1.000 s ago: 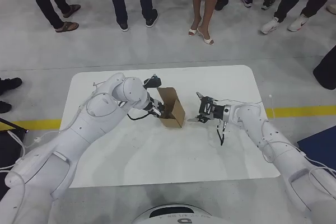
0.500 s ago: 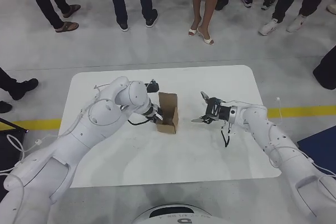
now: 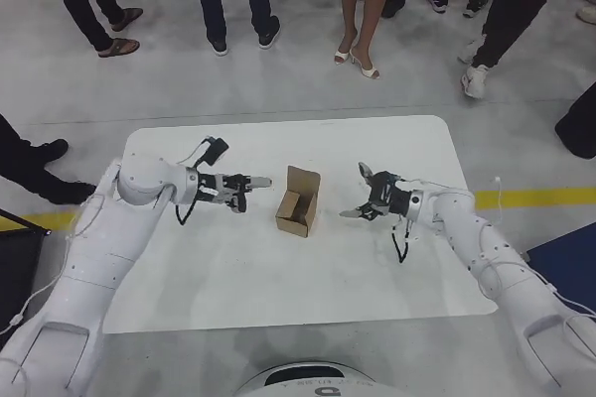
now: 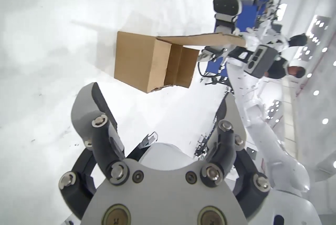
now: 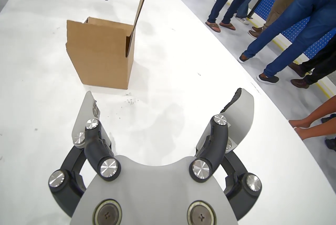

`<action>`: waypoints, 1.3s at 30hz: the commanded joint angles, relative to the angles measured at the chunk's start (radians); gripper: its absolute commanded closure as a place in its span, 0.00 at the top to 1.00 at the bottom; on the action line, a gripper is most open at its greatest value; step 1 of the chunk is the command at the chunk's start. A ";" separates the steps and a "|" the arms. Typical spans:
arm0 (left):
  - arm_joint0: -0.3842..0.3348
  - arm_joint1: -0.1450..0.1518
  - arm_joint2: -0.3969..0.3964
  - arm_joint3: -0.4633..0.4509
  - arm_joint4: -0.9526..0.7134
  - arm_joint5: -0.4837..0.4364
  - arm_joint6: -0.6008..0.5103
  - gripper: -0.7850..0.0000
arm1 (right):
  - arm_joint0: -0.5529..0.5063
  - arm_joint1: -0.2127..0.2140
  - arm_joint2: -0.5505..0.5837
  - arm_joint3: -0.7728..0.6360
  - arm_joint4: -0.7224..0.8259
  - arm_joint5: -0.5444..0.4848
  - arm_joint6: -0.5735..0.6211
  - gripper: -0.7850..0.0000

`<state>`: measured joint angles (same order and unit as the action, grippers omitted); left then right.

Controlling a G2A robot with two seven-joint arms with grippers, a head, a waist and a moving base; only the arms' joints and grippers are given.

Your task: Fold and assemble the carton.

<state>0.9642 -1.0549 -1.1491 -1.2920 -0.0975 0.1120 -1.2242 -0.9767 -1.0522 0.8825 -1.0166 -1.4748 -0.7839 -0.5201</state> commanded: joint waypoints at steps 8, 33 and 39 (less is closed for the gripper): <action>0.121 0.030 -0.139 -0.034 -0.107 -0.079 -0.014 1.00 | -0.003 -0.021 -0.010 -0.079 0.144 0.058 0.325 1.00; 0.121 0.030 -0.139 -0.034 -0.107 -0.079 -0.014 1.00 | -0.220 0.000 0.142 -0.513 0.873 0.397 1.072 0.79; 0.121 0.030 -0.139 -0.034 -0.107 -0.079 -0.014 1.00 | -0.216 -0.006 0.132 -0.511 0.894 0.456 1.093 0.64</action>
<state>1.0850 -1.0250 -1.2881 -1.3257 -0.2040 0.0326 -1.2380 -1.2042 -1.0545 1.0273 -1.5440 -0.5767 -0.3483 0.5679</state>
